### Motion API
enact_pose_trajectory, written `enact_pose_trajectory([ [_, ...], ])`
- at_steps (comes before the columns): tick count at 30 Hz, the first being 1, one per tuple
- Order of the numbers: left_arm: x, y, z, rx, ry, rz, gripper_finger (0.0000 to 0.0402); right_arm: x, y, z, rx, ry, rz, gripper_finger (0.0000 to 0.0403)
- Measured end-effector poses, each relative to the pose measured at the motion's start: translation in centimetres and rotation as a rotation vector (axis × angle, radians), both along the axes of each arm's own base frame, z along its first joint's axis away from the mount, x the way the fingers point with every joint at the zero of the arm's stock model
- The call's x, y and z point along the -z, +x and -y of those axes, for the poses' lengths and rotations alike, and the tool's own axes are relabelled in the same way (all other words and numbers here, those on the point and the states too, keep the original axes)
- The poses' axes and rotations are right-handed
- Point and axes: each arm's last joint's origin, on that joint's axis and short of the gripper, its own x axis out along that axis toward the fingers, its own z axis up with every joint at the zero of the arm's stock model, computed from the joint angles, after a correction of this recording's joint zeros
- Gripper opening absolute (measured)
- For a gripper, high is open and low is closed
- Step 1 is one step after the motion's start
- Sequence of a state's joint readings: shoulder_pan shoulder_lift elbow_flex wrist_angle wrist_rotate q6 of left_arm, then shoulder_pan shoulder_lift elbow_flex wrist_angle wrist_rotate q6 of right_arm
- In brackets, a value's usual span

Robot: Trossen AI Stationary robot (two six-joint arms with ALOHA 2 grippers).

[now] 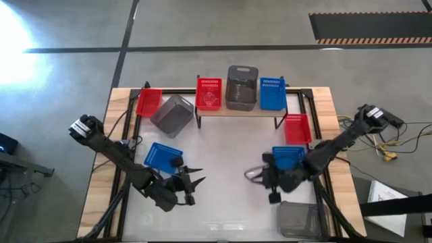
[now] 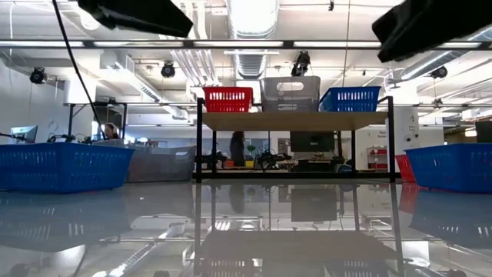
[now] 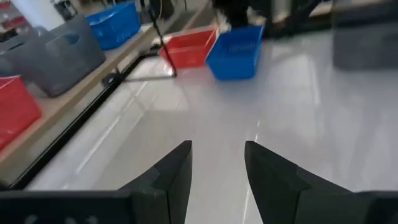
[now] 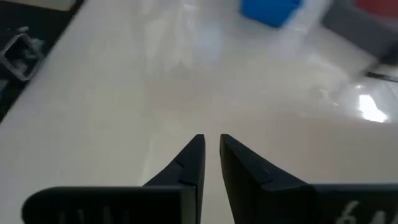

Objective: Stack baskets on shelf by color
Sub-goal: Stack the right black bin into the black bin on the shelf

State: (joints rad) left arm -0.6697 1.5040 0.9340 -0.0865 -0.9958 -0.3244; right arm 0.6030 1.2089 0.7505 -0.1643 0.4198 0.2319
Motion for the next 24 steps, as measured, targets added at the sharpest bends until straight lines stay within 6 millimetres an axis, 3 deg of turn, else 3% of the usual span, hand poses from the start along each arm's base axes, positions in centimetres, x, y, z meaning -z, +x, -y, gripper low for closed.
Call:
enact_pose_trajectory([
  [5, -2.4, -0.5, -0.2, -0.046, -0.072, -0.174, 0.0132, 3.1, 0.5, -2.0, 0.014, -0.031, -0.053, 0.0043],
  [10, -3.4, -1.0, -0.1, -0.01, -0.181, -0.295, 0.0132, 3.6, 0.1, -2.7, 0.079, -0.046, -0.181, 0.0043],
  [15, -2.2, -0.7, 0.3, 0.001, -0.2, -0.277, 0.0132, 1.3, -1.3, -4.0, 0.137, -0.07, -0.313, 0.0043],
  [20, 0.1, 0.4, 0.9, 0.02, -0.148, -0.22, 0.0132, -2.8, -2.8, -6.8, 0.098, -0.002, -0.308, 0.0043],
  [24, 2.0, 1.4, 1.6, 0.087, -0.098, -0.185, 0.0132, -4.9, -4.2, -8.9, 0.06, 0.096, -0.294, 0.0043],
])
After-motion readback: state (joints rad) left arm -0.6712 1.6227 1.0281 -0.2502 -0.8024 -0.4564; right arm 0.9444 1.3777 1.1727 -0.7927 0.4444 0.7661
